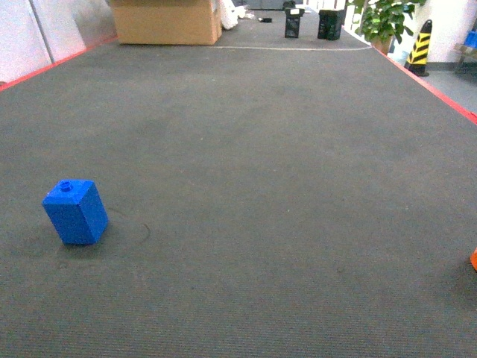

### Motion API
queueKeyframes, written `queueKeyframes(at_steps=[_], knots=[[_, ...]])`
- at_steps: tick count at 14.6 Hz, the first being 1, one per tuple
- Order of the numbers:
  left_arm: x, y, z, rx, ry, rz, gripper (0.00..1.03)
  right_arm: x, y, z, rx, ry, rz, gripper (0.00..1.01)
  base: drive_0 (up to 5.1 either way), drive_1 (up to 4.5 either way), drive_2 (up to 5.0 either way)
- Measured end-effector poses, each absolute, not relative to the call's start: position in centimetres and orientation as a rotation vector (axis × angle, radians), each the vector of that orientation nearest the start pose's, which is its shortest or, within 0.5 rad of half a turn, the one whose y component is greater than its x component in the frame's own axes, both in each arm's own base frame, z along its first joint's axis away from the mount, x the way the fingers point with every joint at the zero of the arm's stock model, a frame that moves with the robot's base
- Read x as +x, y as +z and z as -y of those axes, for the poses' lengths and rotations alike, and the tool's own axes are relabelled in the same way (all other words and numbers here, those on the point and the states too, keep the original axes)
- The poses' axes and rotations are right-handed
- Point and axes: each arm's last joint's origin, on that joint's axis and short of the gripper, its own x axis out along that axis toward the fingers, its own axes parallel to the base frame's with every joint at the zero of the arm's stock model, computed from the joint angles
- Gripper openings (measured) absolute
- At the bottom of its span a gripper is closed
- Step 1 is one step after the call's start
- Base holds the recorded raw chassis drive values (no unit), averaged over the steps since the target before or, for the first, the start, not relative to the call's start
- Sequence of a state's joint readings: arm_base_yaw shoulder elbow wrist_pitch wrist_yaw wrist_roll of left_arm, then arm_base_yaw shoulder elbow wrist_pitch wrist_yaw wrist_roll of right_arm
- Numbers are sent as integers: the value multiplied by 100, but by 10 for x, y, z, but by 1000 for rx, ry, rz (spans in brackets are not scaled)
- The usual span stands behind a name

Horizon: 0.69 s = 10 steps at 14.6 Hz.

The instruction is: Sort blue parts and orange caps into right shelf containers

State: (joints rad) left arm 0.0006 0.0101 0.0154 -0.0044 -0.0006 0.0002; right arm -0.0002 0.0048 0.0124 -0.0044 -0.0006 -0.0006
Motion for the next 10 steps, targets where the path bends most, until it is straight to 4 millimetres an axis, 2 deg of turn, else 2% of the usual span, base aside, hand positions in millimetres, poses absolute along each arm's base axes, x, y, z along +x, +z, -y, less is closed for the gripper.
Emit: queueKeyframes(at_steps=[10], knots=[[97,168,0,0,1,1,98,97,167,0,-1,0,3,98,0,0,0]])
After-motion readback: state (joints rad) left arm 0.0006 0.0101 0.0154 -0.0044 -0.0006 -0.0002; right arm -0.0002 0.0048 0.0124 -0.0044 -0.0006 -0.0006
